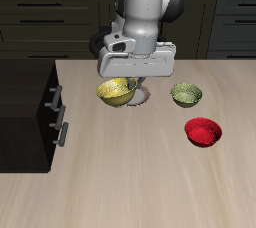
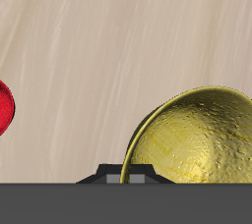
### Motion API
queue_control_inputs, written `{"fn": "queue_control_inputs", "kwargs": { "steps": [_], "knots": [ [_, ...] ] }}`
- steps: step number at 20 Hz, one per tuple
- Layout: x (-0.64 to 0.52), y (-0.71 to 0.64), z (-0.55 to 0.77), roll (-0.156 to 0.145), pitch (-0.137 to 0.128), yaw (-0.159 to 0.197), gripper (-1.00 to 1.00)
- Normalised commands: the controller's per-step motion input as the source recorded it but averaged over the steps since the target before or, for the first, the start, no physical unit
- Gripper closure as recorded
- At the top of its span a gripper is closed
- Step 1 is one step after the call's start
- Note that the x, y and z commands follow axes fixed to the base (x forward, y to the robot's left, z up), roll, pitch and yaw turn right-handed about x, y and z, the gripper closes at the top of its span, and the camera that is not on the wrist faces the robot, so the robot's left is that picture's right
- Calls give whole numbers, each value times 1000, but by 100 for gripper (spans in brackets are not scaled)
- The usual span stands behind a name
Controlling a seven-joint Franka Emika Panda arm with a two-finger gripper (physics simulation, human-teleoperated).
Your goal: Place the yellow bowl on top of the wooden cabinet
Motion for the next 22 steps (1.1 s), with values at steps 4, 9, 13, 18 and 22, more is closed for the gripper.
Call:
{"fn": "queue_control_inputs", "kwargs": {
  "steps": [4,9,13,18,22],
  "knots": [
    [-44,5,142,-1,-13,6,100],
    [-48,13,162,6,-17,-3,100],
    [-24,5,153,7,-11,-9,100],
    [-26,39,136,9,-12,-5,100],
    [-44,4,144,3,-13,-5,100]
  ]
}}
